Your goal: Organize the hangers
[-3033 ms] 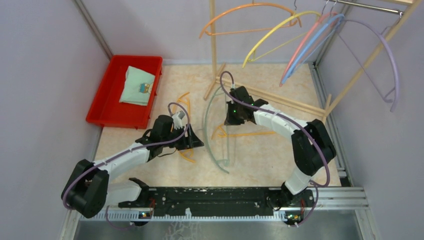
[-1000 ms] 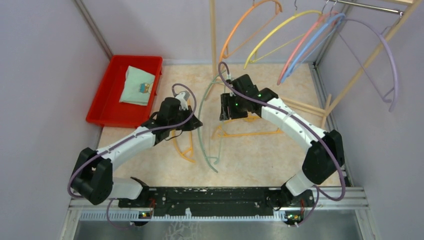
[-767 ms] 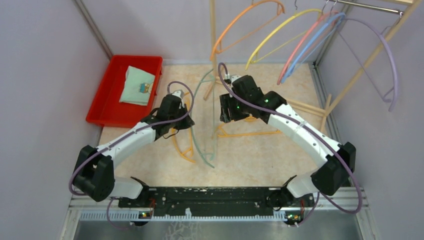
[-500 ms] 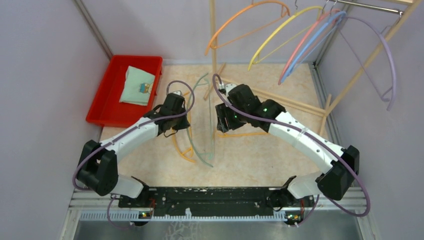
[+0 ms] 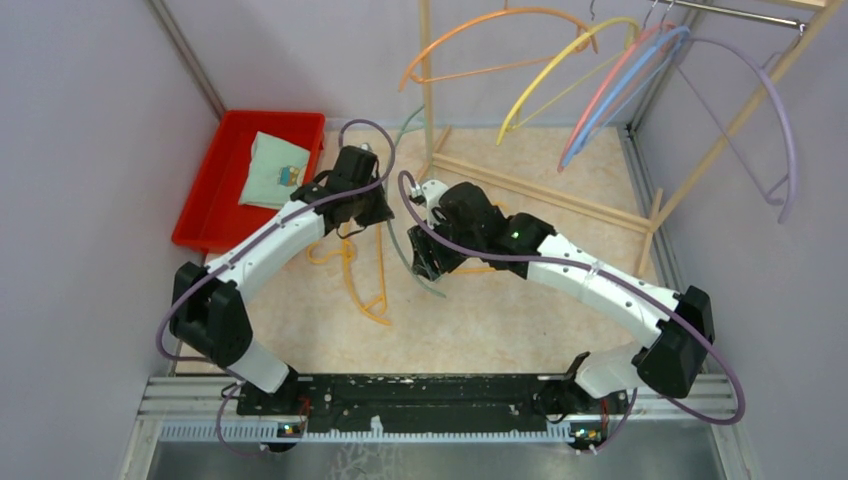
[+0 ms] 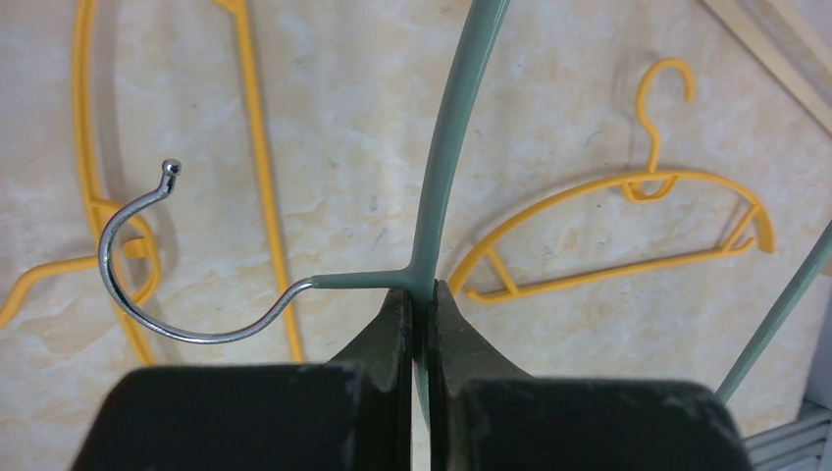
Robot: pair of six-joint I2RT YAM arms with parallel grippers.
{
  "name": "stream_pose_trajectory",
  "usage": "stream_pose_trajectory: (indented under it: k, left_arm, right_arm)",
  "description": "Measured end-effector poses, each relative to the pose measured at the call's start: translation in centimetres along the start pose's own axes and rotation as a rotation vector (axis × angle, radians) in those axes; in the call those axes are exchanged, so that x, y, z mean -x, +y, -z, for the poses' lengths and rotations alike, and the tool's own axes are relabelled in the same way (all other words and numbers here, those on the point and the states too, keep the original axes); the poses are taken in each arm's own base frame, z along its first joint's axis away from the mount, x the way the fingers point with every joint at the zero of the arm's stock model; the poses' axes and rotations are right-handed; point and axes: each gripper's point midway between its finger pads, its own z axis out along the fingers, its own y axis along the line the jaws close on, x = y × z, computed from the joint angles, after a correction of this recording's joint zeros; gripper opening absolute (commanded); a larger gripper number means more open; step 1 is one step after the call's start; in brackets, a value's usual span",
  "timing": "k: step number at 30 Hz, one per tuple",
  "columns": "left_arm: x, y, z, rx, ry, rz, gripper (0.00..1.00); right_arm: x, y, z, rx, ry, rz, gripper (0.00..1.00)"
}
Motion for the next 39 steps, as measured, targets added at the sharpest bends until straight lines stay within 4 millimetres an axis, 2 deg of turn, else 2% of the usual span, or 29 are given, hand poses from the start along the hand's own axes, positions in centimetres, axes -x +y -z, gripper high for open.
stream_pose_trajectory:
  k: [4, 9, 14, 17, 21, 32, 36, 39]
  left_arm:
    - [0.3, -2.3, -0.1, -0.074, 0.039, 0.029, 0.0]
    - [0.4, -4.5, 0.9, -0.151, 0.07, 0.047, 0.0]
    - [-0.1, -5.8, 1.5, -0.191, 0.094, 0.054, 0.0]
    - [-0.3, -5.9, 1.9, -0.193, 0.1, 0.054, 0.0]
    - [0.3, -5.7, 2.8, -0.191, 0.075, 0.056, 0.0]
    - [1.7, -5.1, 6.6, -0.187, 0.004, 0.058, 0.0]
    - [1.9, -5.5, 7.7, -0.212, -0.006, 0.065, 0.0]
    - [1.6, -5.6, 8.2, -0.214, -0.003, 0.058, 0.0]
  right_arm:
    - [0.9, 0.2, -0.2, 0.007, -0.025, 0.022, 0.52]
    - [2.0, 0.4, -1.1, 0.021, -0.056, 0.032, 0.52]
    - [2.0, 0.3, -2.7, 0.024, -0.048, 0.03, 0.5]
    - [1.6, 0.0, -3.5, 0.013, -0.028, 0.026, 0.5]
    - [1.8, -0.2, -3.6, -0.001, -0.04, 0.028, 0.49]
    - [2.6, -1.5, -4.0, -0.068, -0.089, 0.022, 0.48]
    - [0.8, -2.5, -4.5, -0.109, -0.05, 0.021, 0.47]
    - [0.3, -2.9, -4.5, -0.128, -0.036, 0.019, 0.45]
